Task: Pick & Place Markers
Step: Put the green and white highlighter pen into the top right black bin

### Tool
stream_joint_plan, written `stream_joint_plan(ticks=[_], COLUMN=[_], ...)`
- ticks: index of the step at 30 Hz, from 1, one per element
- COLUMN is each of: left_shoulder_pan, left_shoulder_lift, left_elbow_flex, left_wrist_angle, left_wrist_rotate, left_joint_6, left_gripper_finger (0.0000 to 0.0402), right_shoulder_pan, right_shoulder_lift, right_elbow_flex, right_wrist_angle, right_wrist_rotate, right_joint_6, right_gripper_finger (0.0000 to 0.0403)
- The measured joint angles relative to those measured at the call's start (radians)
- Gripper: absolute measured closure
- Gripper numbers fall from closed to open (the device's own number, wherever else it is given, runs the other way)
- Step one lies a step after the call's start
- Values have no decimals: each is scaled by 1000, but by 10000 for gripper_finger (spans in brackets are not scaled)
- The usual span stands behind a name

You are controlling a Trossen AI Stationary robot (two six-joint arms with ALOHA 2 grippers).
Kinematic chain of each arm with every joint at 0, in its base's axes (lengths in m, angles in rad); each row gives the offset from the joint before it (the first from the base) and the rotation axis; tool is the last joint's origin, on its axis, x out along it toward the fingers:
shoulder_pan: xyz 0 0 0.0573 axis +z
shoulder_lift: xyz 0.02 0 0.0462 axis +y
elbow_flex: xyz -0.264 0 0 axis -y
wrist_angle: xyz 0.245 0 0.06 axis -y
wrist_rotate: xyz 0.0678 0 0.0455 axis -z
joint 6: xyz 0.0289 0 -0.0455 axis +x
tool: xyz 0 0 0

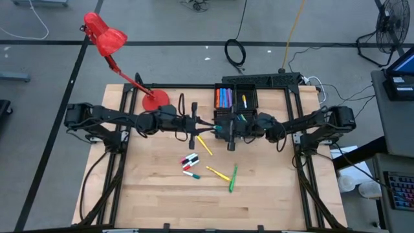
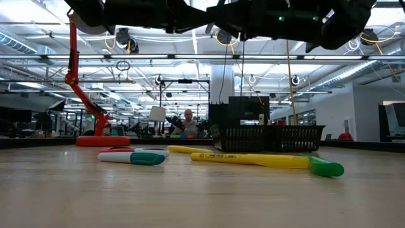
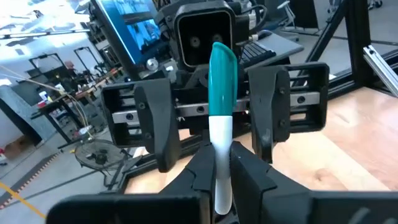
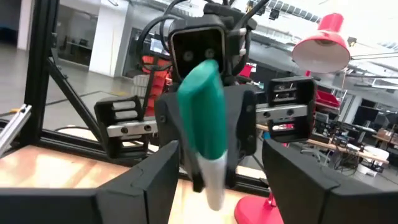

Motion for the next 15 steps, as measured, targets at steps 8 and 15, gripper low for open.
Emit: stream_joint_plan(ticks=[8,15], left_shoulder_pan=[0,0], left_shoulder_lift=[-4,-4], left_elbow_flex=[1,1], left_wrist_angle=[-20,-43], left_wrist_rotate=[-2,-31], left_joint_6=[0,-10], left_gripper_finger=[373,374], right_shoulder_pan=[0,5], right_shoulder_lift=[-10,-9], right_elbow_flex=[5,5], right_wrist_angle=[-6,-14], right_wrist_rotate=[0,2], right_joint_6=[-4,-38], right_gripper_finger=[267,364])
